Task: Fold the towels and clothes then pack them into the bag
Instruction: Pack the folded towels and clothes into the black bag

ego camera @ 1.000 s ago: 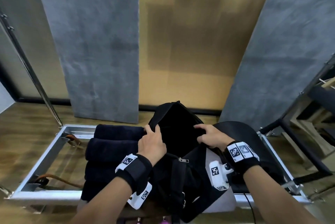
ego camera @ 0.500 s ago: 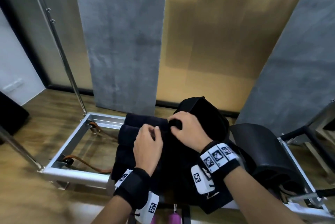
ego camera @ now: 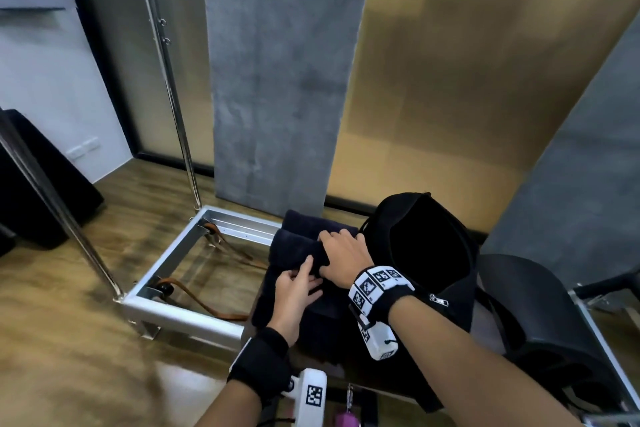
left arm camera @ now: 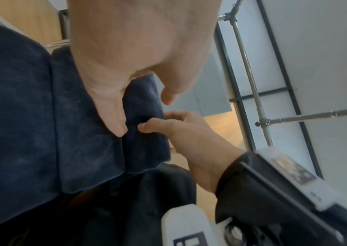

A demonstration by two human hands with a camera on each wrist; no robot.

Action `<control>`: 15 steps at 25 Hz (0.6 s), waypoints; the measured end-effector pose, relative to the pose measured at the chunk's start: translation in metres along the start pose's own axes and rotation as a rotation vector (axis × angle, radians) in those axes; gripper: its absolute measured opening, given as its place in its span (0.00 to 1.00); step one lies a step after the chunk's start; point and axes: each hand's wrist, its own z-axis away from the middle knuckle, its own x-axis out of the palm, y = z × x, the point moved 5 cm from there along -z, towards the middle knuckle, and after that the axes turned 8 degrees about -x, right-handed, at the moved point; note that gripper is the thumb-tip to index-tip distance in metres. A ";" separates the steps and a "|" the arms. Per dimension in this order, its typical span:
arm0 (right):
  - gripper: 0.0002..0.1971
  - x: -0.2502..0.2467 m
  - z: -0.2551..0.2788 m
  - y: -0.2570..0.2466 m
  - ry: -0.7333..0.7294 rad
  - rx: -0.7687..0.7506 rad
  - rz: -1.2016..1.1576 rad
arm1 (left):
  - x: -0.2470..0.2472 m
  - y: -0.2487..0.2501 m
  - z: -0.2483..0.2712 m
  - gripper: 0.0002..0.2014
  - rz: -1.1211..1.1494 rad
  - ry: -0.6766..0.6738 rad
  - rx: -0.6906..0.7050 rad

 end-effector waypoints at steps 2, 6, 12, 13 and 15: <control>0.24 -0.009 0.007 -0.001 0.057 -0.010 -0.097 | 0.003 0.006 0.003 0.27 0.065 -0.052 -0.006; 0.24 -0.034 0.032 0.004 0.135 -0.013 -0.308 | 0.013 0.022 0.010 0.32 0.156 -0.102 -0.011; 0.31 -0.066 0.074 0.041 0.306 0.095 -0.853 | 0.061 0.051 0.030 0.32 0.185 -0.318 0.046; 0.34 -0.067 0.080 0.051 0.298 0.157 -1.017 | 0.075 0.054 0.033 0.31 0.174 -0.374 0.045; 0.39 -0.068 0.095 0.066 0.200 0.264 -1.280 | 0.104 0.059 0.037 0.32 0.102 -0.453 0.055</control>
